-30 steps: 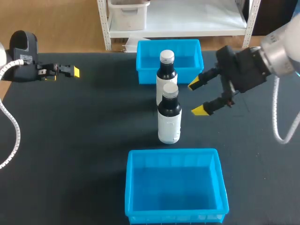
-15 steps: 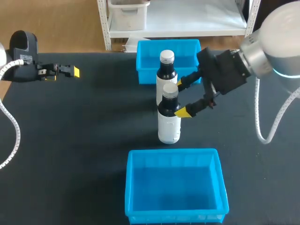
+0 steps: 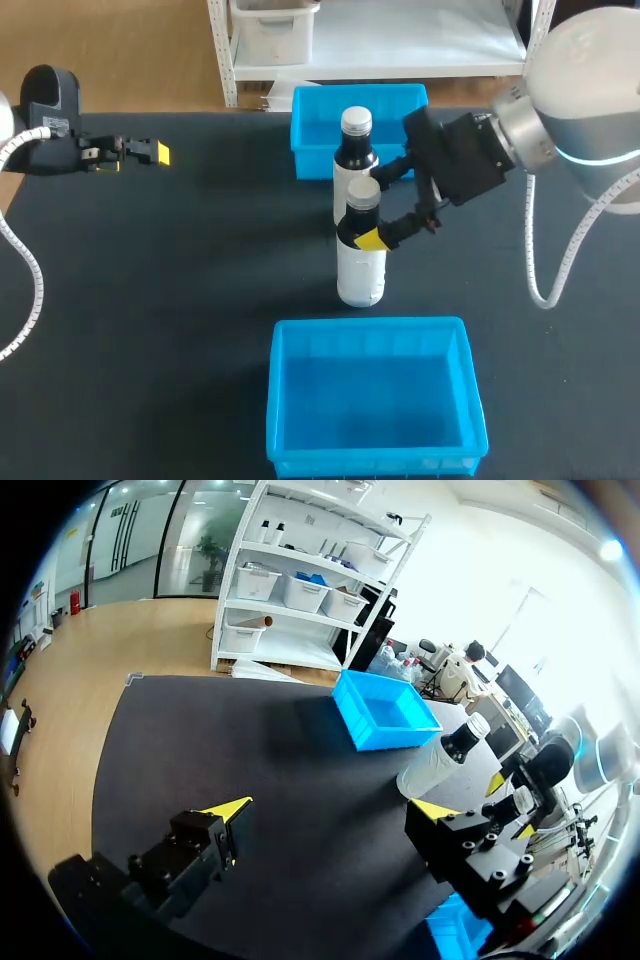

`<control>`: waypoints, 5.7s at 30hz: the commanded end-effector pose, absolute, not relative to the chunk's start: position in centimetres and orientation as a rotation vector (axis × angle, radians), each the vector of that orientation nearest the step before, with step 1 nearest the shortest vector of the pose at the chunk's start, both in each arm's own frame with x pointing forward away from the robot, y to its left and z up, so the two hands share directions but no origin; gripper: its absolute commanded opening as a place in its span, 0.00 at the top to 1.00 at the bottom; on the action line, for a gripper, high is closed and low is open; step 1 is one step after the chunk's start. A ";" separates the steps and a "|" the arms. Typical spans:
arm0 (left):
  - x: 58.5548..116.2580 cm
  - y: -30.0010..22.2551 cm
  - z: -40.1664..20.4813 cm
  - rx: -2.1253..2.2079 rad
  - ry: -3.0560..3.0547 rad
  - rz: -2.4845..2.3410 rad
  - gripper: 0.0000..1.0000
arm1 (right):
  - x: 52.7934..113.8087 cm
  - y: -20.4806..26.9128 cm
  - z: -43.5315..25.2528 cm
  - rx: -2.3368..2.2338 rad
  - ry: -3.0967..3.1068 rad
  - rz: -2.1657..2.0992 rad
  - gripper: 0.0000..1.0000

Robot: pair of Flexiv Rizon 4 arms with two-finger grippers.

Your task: Pick up the bottle, and place it in the far bin if it is heavy, or in the near bin if it is light.

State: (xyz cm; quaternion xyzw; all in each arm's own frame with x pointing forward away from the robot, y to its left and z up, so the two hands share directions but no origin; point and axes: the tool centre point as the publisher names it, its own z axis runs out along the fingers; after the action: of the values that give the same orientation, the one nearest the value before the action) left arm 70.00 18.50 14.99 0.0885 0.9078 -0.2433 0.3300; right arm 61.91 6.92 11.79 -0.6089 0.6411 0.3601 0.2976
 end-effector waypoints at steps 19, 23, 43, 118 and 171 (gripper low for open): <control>70.0 18.5 15.0 0.231 2.374 -0.636 0.00 | 62.7 7.1 11.5 -1.597 1.697 0.970 0.80; 70.0 18.5 15.0 0.231 2.374 -0.636 0.00 | 62.6 6.7 11.7 -1.590 1.697 0.965 1.00; 70.0 18.5 15.0 0.231 2.374 -0.636 0.00 | 64.2 -0.5 14.5 -1.447 1.805 0.811 1.00; 70.0 18.5 15.0 0.231 2.374 -0.636 0.00 | 48.3 8.3 23.4 -1.802 1.426 1.112 1.00; 70.0 18.5 15.0 0.231 2.374 -0.636 0.00 | 45.0 11.7 14.0 -1.990 1.264 1.251 0.69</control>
State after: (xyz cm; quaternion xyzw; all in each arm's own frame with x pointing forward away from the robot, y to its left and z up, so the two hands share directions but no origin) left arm 70.00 18.50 14.99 0.0885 0.9078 -0.2433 0.3300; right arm 44.67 11.56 14.14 -0.7247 0.4621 0.4535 0.2360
